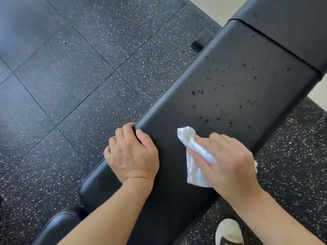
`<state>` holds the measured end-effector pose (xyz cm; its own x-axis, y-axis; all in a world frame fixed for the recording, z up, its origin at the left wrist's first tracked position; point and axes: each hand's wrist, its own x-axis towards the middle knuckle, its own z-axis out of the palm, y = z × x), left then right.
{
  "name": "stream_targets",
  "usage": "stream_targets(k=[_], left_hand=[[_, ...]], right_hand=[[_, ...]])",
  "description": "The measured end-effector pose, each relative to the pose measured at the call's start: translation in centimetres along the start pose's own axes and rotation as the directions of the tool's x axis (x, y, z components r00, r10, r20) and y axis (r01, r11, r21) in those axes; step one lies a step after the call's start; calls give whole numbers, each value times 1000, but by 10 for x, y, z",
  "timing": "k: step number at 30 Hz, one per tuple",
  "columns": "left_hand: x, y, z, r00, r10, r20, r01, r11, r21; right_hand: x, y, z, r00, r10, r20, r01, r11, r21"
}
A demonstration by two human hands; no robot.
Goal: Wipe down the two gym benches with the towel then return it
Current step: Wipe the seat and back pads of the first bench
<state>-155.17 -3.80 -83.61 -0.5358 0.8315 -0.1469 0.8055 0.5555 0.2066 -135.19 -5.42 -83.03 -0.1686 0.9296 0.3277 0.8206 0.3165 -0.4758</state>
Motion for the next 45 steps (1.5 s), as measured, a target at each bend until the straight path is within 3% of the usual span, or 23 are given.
stream_targets(k=[4,9,15,22,28,32,39,45], left_hand=[[1,1,1,1000,1,-11,-1,1000,-5],[1,0,1,1000,3,1,-3,1000,16],[1,1,1,1000,-2,1,2,999,43],[0,5,-4,1000,-9,-11,10,999,30],[0,7,-4,999,-11,-47,12,1000,19],[1,3,0,998,-8,-61,9,1000,10],[-1,2,-2,998,-11,-63,10,1000,-26],[1,0,-1,999,-9,-33,8,1000,-19]], right_hand=[[-19,15,-16,1000,9,-20,-9,1000,-10],[51,-20,26,996,76,-54,-76,997,5],[128,-55,66,990,124,74,-127,991,44],[54,-29,25,990,-49,131,33,992,125],[-3,35,-23,961,-233,145,223,971,84],[16,55,-19,982,-172,76,168,984,59],[79,1,29,1000,23,15,-24,998,60],[90,-46,55,987,-111,120,99,990,101]])
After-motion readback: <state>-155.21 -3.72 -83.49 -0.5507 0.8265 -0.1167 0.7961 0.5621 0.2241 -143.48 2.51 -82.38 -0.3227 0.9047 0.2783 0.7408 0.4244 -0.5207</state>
